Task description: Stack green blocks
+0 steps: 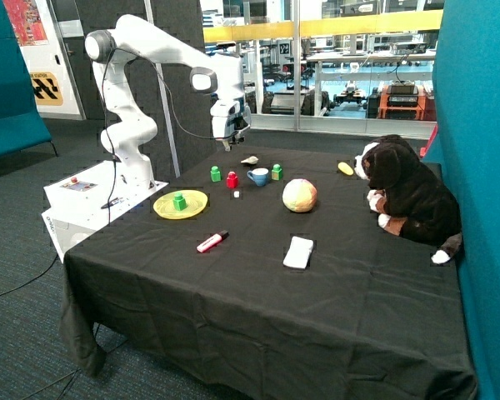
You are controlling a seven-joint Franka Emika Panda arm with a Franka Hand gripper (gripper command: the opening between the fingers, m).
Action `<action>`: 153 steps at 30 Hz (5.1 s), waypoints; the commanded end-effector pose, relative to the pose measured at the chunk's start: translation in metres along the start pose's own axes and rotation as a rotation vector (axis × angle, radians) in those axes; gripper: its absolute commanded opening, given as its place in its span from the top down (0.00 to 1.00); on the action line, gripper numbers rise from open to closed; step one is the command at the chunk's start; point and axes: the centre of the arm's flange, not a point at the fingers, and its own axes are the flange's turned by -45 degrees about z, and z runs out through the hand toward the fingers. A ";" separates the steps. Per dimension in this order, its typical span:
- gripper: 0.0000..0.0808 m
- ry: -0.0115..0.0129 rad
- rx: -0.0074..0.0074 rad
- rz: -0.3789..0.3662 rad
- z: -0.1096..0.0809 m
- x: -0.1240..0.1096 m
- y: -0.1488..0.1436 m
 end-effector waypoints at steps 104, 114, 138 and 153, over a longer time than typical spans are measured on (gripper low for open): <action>0.28 -0.0238 -0.0017 0.072 0.067 -0.131 0.136; 0.40 -0.0238 -0.0019 0.090 0.079 -0.140 0.147; 0.48 -0.0238 -0.0022 0.112 0.086 -0.139 0.179; 0.48 -0.0238 -0.0020 0.099 0.095 -0.145 0.189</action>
